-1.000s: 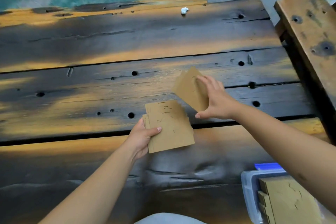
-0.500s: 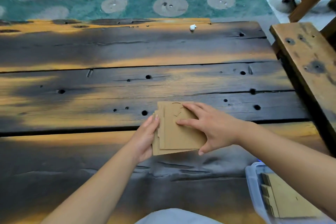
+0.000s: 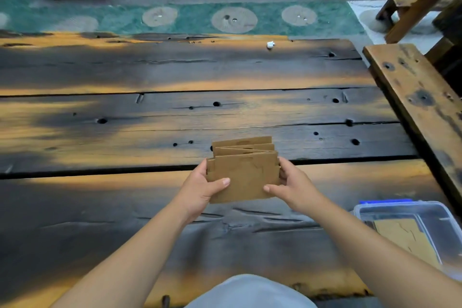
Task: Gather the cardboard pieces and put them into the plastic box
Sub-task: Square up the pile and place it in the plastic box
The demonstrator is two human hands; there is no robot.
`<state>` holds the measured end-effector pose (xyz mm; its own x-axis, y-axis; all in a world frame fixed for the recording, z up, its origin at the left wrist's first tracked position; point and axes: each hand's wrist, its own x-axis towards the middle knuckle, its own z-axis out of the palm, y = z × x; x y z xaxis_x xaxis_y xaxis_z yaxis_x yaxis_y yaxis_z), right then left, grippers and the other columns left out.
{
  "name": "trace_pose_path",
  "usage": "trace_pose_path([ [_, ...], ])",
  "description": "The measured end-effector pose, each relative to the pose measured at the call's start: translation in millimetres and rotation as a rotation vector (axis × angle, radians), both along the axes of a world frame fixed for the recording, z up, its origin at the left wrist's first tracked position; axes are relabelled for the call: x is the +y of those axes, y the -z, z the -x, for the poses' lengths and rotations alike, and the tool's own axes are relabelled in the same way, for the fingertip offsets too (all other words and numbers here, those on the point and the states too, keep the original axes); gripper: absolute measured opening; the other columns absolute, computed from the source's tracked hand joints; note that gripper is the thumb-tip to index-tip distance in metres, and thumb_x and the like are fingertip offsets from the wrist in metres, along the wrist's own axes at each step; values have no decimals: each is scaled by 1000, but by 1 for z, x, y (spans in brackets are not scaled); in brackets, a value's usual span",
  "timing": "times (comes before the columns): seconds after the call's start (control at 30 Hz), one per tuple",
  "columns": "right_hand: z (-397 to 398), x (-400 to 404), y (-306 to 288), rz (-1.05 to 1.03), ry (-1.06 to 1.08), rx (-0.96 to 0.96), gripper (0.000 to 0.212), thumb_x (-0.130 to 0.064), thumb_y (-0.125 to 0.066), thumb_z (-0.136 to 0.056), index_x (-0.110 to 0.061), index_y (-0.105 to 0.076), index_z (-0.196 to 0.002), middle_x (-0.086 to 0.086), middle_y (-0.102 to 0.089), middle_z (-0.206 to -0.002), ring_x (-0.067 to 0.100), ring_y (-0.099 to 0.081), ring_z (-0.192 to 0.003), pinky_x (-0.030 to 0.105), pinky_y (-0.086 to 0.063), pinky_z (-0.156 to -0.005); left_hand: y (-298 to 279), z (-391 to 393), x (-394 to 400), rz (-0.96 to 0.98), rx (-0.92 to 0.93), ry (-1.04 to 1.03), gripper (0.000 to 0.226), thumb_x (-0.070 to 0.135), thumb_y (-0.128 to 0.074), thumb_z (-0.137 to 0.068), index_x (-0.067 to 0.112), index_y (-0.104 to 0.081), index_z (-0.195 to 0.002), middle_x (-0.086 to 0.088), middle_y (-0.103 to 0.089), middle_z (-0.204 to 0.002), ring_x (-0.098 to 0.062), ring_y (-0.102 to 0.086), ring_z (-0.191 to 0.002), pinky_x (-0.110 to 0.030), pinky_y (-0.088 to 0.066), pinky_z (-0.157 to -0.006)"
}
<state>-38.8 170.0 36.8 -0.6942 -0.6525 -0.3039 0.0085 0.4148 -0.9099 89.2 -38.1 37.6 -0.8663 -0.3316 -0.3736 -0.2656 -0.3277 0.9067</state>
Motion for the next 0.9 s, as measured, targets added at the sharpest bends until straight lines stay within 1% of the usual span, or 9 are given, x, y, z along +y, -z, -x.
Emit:
trace_pose_path([
  [0.1, -15, -5, 16, -106, 32, 167, 66, -5, -77, -75, -38, -48, -124, -5, -71, -108, 21, -70, -94, 35, -56, -87, 12, -6, -8, 304, -55, 30, 46, 0, -78, -74, 30, -61, -103, 13, -74, -95, -9, -67, -93, -15, -52, -76],
  [0.17, -24, -12, 31, -165, 6, 252, 72, -12, -77, -76, -40, -40, -132, 0, -71, -109, 25, -70, -92, 41, -55, -87, 26, -9, -9, 469, -83, 30, 59, 1, -79, -73, 36, -53, -112, 19, -68, -101, 2, -65, -93, -11, -48, -81],
  [0.23, -31, -17, 46, -199, 17, 340, 71, -20, -76, -78, -44, -36, -130, -1, -70, -108, 26, -68, -93, 37, -53, -84, 40, -14, -8, 613, -108, 38, 73, 6, -79, -72, 44, -43, -123, 29, -62, -103, 15, -59, -91, -3, -42, -82],
  [0.33, -36, -24, 67, -229, 67, 387, 72, -28, -75, -80, -45, -30, -133, 3, -70, -108, 29, -67, -94, 35, -49, -79, 63, -17, -9, 722, -126, 97, 72, 7, -78, -73, 40, -40, -125, 28, -59, -98, 12, -58, -88, 4, -35, -77],
  [0.47, -32, -26, 95, -394, -71, 447, 81, -34, -71, -85, -55, -13, -137, 2, -67, -80, 33, -67, -79, 32, -44, -66, 94, -17, -11, 828, -247, 158, 36, 15, -76, -78, 22, -49, -101, 6, -63, -92, -20, -63, -91, -13, -38, -70],
  [0.63, -32, -25, 117, -442, -39, 537, 47, -36, -68, -86, -23, -45, -126, 10, -72, -98, 36, -66, -92, 36, -44, -68, 111, -18, -8, 883, -286, 231, 34, 19, -71, -84, 11, -57, -113, -11, -71, -106, -28, -65, -99, -35, -50, -84],
  [0.73, -31, -25, 121, -438, -27, 534, 35, -36, -69, -85, -21, -51, -112, 6, -70, -98, 33, -65, -95, 36, -44, -67, 112, -14, -6, 899, -299, 228, 32, 22, -71, -83, 13, -60, -112, -9, -70, -107, -27, -64, -102, -38, -51, -87],
  [0.8, -28, -25, 120, -423, -56, 533, 38, -37, -70, -83, -25, -52, -114, 2, -70, -107, 29, -64, -102, 36, -48, -74, 114, -15, -7, 944, -316, 264, 31, 24, -70, -83, 15, -61, -111, -8, -68, -109, -27, -61, -105, -37, -49, -89],
  [0.9, -25, -25, 116, -358, -123, 431, 65, -39, -74, -81, -25, -46, -138, 3, -68, -120, 26, -64, -101, 32, -49, -84, 116, -21, -11, 948, -369, 315, 29, 25, -67, -85, 14, -60, -110, -9, -66, -112, -28, -59, -107, -36, -48, -88],
])
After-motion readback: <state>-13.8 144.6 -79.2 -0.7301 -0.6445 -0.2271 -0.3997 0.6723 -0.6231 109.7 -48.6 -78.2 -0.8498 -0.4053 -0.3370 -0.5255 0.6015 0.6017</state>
